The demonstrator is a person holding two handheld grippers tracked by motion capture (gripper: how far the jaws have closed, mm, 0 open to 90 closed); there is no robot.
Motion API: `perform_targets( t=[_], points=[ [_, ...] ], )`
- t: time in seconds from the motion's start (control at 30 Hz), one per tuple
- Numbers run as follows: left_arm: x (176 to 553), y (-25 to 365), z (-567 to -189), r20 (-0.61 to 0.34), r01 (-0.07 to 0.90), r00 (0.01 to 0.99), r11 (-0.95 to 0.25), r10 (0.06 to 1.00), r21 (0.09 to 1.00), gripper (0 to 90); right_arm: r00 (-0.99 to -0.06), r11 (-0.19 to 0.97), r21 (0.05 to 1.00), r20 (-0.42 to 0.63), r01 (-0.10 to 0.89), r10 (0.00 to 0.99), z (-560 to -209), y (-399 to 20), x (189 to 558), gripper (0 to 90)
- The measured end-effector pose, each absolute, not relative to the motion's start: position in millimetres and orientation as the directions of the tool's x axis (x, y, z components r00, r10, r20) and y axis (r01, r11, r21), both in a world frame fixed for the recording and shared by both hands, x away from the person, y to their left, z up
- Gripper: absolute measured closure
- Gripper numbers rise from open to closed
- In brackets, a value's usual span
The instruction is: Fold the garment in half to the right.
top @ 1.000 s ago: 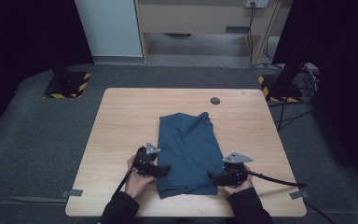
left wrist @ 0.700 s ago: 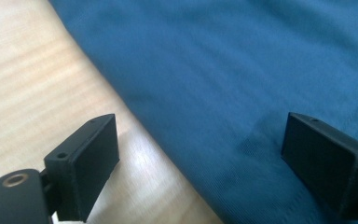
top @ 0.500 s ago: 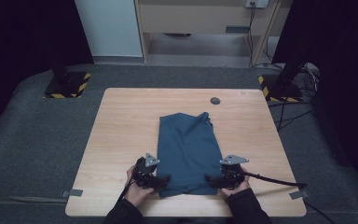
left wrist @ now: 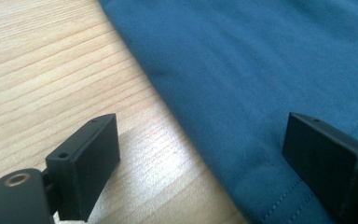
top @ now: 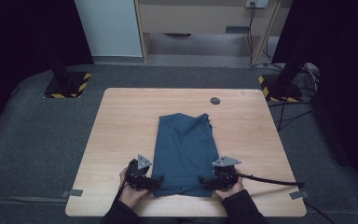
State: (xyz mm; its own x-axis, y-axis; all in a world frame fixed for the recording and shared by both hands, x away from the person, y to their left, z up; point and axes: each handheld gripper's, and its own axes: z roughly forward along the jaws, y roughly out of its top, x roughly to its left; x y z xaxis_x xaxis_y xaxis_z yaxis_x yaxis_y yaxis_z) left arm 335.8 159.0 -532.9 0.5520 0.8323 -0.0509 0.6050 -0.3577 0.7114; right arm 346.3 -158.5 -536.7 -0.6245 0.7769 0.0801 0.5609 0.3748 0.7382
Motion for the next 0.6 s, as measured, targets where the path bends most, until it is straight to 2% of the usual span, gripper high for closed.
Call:
perform_targets(
  t=[0.17,0.6],
  points=[
    [330.8,155.7,-531.7,-0.056,0.568,0.616,-0.393,0.786,0.723,12.7,-0.615,0.361,0.759,0.066,0.542,0.786,-530.8,-158.9,341.7,7.0],
    [324.8,152.7,-532.9,-0.074,0.583,0.593,-0.365,0.802,0.726,15.4,-0.636,0.404,0.731,0.053,0.550,0.770,-537.8,-158.1,347.9,5.8]
  ],
)
